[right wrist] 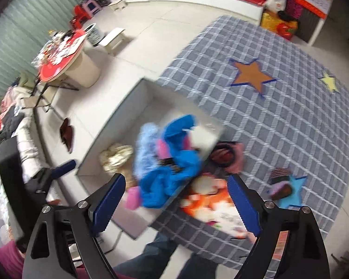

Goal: Organize soft objects
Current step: 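Open the right tool over the box to drop the blue cloth, then move both open tools back over the socks beside the box, then grasp the striped knit sock with the right tool while the left grasps the pink sock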

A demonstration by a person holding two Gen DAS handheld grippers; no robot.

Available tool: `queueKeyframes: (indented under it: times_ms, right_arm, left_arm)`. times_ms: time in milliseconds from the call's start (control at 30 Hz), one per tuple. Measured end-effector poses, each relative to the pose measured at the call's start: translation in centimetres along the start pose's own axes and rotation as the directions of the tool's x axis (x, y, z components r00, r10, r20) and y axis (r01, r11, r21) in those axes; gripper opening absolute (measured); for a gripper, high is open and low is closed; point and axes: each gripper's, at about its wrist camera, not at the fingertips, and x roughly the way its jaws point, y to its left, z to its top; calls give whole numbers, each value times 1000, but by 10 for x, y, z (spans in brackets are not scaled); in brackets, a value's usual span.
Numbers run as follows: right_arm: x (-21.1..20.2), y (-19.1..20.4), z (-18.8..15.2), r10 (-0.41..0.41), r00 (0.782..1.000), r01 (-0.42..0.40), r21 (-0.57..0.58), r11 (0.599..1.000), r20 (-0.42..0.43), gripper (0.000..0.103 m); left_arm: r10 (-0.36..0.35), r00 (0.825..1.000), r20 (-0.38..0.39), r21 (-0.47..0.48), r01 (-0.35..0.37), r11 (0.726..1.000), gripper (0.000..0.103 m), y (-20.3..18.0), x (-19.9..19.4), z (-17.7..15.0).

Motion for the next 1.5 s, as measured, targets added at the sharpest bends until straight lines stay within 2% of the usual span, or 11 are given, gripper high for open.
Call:
queueKeyframes:
  times_ms: [300, 567, 667, 800, 967, 1133, 1233, 1267, 1300, 1367, 1500]
  right_arm:
    - [-13, -118, 4, -51, 998, 58, 234, 971, -38, 90]
    - [29, -190, -5, -26, 978, 94, 324, 941, -208, 90]
    - [52, -207, -7, 8, 962, 87, 335, 938, -271, 90]
    - [88, -230, -7, 81, 934, 50, 350, 935, -349, 90]
    - [128, -250, -7, 155, 892, 16, 372, 928, -425, 90]
    - [167, -258, -8, 241, 834, -41, 380, 924, -496, 90]
    - [181, -257, -12, 267, 812, -63, 376, 925, -520, 90]
    - [185, -255, -14, 281, 801, -78, 374, 924, -528, 85]
    - [188, -255, -16, 291, 797, -88, 374, 923, -530, 63]
    - [191, -255, -20, 301, 787, -90, 382, 920, -539, 44]
    - [184, -268, -26, 342, 799, -127, 417, 900, -495, 43]
  left_arm:
    - [-40, 999, -34, 129, 44, 991, 103, -46, 11, 18]
    - [-7, 997, -77, 371, 35, 928, 103, -122, 33, 42]
    - [36, 995, -98, 499, 18, 866, 103, -152, 48, 51]
    - [96, 991, -95, 664, -9, 748, 103, -190, 73, 63]
    - [154, 978, -141, 746, 2, 666, 103, -215, 109, 73]
    - [242, 949, -200, 825, 30, 565, 103, -233, 152, 69]
    - [280, 937, -211, 848, 33, 529, 103, -238, 167, 66]
    - [286, 932, -220, 851, 40, 524, 103, -239, 172, 66]
    - [294, 927, -232, 853, 48, 520, 103, -241, 177, 66]
    - [307, 918, -252, 855, 62, 514, 103, -244, 185, 65]
    - [330, 900, -285, 877, 106, 469, 103, -256, 202, 61]
